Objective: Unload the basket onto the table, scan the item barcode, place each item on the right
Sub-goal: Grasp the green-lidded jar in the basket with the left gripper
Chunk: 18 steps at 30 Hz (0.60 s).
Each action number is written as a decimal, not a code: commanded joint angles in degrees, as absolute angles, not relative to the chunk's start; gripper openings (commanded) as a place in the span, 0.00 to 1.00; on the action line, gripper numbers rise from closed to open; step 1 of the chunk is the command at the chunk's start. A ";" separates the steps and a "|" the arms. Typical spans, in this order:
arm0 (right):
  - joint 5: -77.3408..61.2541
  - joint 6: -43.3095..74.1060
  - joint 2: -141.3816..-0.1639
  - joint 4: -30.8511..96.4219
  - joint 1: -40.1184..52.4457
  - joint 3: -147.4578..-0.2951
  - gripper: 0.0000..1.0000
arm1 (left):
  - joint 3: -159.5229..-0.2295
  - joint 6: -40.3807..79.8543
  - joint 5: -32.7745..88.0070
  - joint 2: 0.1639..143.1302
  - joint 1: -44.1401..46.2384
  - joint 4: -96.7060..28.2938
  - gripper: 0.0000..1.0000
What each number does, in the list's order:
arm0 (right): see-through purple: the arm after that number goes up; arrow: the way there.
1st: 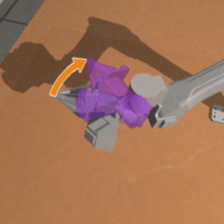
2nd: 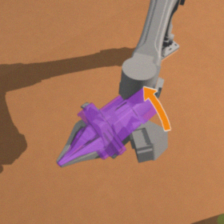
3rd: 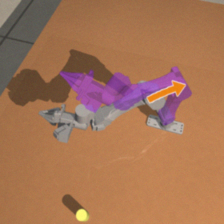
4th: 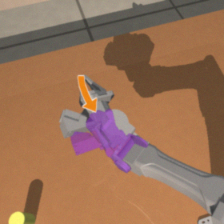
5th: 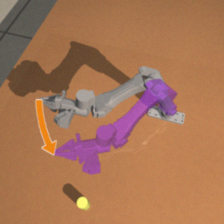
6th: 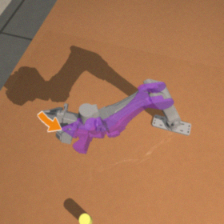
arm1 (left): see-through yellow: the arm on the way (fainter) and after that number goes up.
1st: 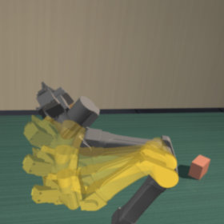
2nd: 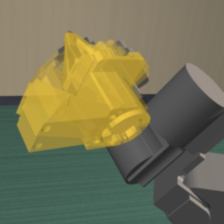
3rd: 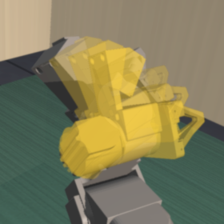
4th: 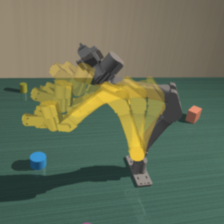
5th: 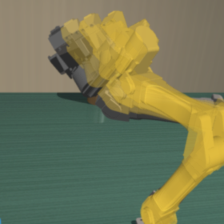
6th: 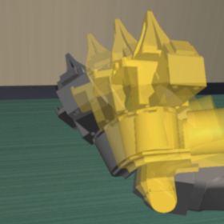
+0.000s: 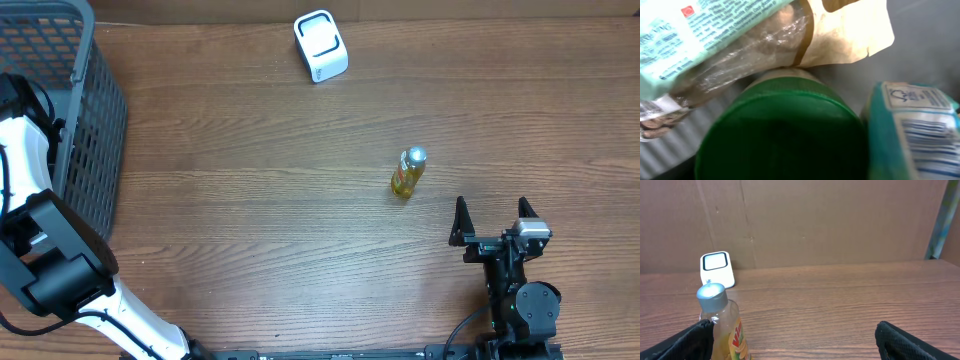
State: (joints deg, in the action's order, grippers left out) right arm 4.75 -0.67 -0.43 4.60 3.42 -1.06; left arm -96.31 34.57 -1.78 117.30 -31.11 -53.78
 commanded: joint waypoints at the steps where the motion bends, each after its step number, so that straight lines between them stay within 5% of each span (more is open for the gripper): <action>1: 5.06 -0.93 -0.16 4.38 3.62 -0.49 1.00 | -94.96 34.26 -1.89 116.92 -30.72 -53.78 0.65; 3: 5.06 -0.95 -0.16 4.38 3.62 -0.49 1.00 | -95.39 34.20 -1.89 116.92 -30.74 -53.74 0.50; 7: 5.06 -0.93 -0.16 4.38 3.62 -0.49 1.00 | -98.00 29.19 -1.63 116.86 -30.74 -54.59 0.06; 18: 5.06 -0.93 -0.16 4.38 3.62 -0.49 1.00 | -126.69 27.18 -1.56 115.50 -30.79 -72.47 0.07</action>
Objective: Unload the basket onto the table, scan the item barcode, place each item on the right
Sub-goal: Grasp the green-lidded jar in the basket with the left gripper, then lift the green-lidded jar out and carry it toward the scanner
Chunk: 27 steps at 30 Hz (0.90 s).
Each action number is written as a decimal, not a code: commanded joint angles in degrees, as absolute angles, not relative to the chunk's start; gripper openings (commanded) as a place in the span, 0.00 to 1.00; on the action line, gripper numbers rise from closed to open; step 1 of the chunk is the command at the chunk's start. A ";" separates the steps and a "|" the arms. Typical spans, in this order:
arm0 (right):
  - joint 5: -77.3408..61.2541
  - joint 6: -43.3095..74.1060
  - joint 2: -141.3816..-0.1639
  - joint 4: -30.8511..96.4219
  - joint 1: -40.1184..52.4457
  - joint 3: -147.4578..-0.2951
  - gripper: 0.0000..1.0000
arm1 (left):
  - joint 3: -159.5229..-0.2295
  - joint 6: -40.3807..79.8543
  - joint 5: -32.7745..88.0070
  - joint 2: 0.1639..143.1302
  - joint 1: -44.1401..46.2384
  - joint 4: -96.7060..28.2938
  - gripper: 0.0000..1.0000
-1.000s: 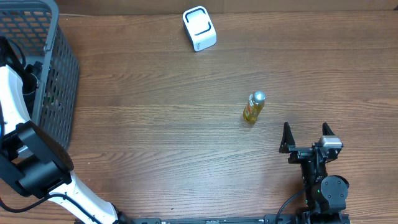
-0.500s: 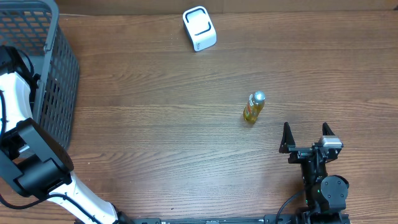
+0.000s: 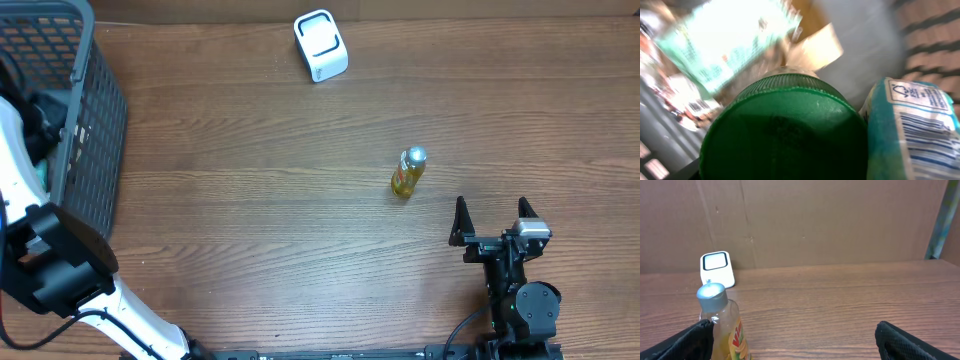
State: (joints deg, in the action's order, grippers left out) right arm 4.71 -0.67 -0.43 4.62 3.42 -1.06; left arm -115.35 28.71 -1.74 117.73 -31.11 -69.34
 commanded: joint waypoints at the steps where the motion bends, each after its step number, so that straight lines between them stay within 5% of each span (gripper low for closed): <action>1: 5.06 -0.93 -0.16 4.38 3.62 -0.49 1.00 | -130.39 27.20 -1.26 115.35 -30.70 -74.30 0.07; 14: 5.06 -0.93 -0.16 4.38 3.62 -0.49 1.00 | -163.26 27.09 4.05 111.57 -21.47 -90.61 0.09; 27: 5.08 -0.93 -0.16 4.38 3.62 -0.49 1.00 | -156.90 28.93 0.91 112.22 5.17 -96.79 0.09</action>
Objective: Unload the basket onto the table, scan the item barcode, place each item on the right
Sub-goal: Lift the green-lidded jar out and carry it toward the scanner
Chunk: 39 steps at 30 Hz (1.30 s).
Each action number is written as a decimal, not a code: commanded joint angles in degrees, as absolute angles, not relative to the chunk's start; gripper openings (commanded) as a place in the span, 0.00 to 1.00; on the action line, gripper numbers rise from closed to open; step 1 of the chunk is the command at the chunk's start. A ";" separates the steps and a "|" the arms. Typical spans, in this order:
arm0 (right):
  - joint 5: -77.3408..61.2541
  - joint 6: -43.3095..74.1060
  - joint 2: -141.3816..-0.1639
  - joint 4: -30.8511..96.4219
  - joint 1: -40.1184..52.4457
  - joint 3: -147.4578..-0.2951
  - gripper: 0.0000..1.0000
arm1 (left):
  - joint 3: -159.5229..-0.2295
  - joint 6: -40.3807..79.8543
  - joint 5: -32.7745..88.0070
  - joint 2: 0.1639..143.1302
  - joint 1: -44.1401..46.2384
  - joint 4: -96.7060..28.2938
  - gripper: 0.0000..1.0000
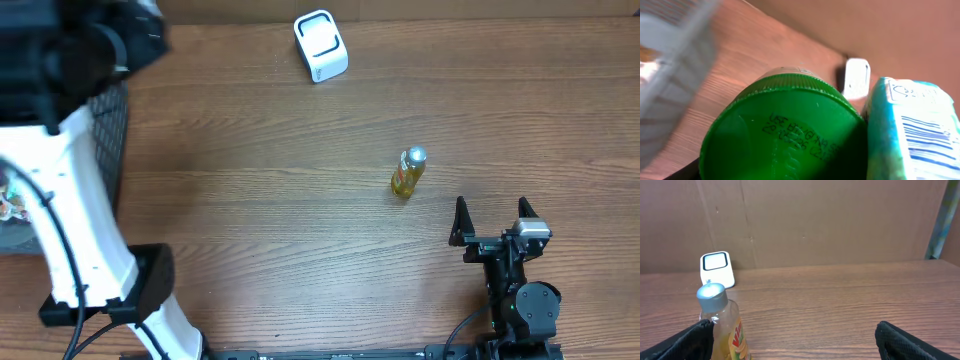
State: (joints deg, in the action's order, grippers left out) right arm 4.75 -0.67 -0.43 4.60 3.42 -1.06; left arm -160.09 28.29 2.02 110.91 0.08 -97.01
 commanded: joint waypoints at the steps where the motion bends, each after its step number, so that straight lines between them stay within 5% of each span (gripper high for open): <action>1: 5.08 -0.93 -0.16 4.38 3.62 -0.49 1.00 | -155.41 29.85 0.91 112.57 6.90 -96.79 0.09; 13: 5.06 -0.93 -0.16 4.38 3.62 -0.49 1.00 | -128.25 66.41 -5.39 118.76 27.29 -91.00 0.13; 21: 5.06 -0.93 -0.16 4.38 3.62 -0.49 1.00 | -115.39 71.57 -6.63 124.14 35.24 -76.09 0.11; 39: 5.06 -0.93 -0.16 4.38 3.62 -0.49 1.00 | -114.78 77.97 -8.08 132.90 38.28 -76.47 0.20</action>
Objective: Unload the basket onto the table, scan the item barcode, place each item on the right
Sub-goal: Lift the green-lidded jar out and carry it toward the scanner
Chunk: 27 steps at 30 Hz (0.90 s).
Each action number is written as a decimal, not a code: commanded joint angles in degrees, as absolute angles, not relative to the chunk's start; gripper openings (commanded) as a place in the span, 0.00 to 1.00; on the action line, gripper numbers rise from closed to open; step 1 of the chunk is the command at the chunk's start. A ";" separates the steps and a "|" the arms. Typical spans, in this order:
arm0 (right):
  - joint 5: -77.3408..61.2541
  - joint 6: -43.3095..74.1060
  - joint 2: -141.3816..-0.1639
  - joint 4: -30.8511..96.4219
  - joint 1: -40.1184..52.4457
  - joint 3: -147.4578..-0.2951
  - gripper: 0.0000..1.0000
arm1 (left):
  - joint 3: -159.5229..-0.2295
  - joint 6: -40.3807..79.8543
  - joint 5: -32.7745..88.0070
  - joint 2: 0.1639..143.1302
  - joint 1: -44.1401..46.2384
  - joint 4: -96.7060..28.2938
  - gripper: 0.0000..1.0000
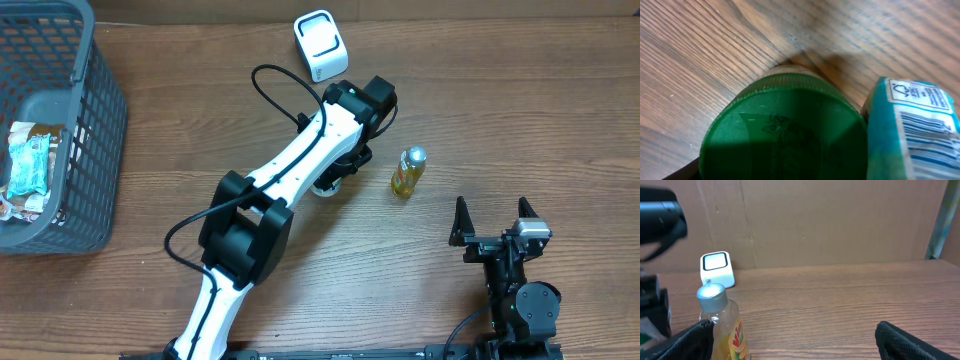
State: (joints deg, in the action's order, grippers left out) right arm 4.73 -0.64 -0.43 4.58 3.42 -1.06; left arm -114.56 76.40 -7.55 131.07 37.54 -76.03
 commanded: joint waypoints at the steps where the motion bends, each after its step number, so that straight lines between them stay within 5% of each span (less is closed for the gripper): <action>1: 5.08 -0.93 -0.16 4.38 3.62 -0.49 1.00 | -114.78 77.78 -7.66 133.19 38.28 -76.47 0.21; 4: 5.06 -0.93 -0.16 4.38 3.62 -0.49 1.00 | -114.80 76.25 -5.91 133.19 38.26 -76.42 0.30; 9: 5.08 -0.93 -0.16 4.38 3.62 -0.49 1.00 | -114.83 70.41 -3.90 133.19 38.26 -76.51 0.78; 21: 5.08 -0.93 -0.16 4.38 3.62 -0.49 1.00 | -115.02 63.44 -3.20 131.04 37.15 -79.11 0.99; 27: 5.08 -0.93 -0.16 4.38 3.62 -0.49 1.00 | -115.04 53.04 -4.86 128.49 35.20 -78.35 1.00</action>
